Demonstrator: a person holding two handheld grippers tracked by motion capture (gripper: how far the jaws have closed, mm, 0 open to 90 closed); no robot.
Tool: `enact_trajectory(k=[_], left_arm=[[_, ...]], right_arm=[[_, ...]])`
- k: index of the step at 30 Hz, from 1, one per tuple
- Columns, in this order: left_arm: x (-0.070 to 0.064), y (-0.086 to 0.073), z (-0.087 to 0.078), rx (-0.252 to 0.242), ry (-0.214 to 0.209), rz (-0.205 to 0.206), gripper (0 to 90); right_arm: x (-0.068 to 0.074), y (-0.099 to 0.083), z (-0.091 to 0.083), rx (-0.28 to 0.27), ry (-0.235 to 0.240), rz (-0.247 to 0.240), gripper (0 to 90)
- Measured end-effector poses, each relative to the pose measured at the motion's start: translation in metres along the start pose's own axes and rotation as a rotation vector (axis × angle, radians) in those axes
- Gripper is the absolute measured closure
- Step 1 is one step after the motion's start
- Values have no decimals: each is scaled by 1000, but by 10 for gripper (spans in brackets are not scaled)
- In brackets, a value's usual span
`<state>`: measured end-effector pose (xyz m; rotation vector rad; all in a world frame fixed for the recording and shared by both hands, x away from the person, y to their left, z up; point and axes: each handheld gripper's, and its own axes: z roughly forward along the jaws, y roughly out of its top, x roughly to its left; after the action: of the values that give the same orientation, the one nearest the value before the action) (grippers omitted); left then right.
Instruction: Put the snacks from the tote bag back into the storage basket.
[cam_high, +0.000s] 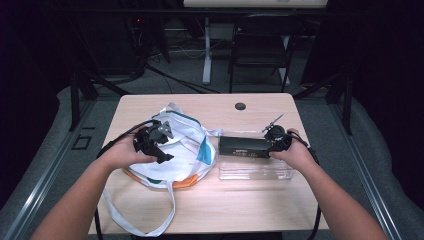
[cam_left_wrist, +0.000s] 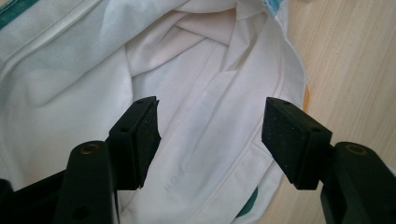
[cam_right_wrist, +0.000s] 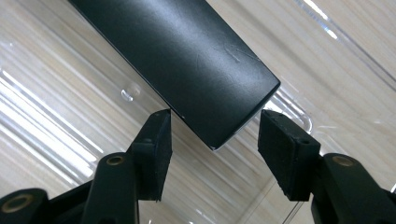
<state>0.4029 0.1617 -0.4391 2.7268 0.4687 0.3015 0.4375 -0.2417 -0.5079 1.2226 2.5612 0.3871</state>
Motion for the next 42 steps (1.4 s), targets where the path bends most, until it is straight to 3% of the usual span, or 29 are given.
enact_trajectory(k=[3, 13, 17, 37, 40, 41, 42], left_arm=[[0, -1, 0, 2, 1, 0, 365], [1, -2, 0, 3, -2, -1, 365], [1, -3, 0, 0, -2, -6, 365], [2, -6, -1, 0, 2, -10, 365], [2, -7, -1, -2, 5, -15, 365], [3, -7, -2, 0, 4, -14, 365], [3, -7, -2, 1, 4, -15, 365]], right_arm=[[-1, 1, 4, -10, 5, 18, 448], [-7, 5, 8, 0, -17, 8, 454], [-7, 6, 11, -29, -15, 31, 454], [-7, 8, 10, 0, -28, 5, 444], [-6, 8, 10, -23, -21, 27, 432], [-9, 9, 6, 22, -20, -9, 422], [-7, 8, 7, -22, -12, 28, 415]])
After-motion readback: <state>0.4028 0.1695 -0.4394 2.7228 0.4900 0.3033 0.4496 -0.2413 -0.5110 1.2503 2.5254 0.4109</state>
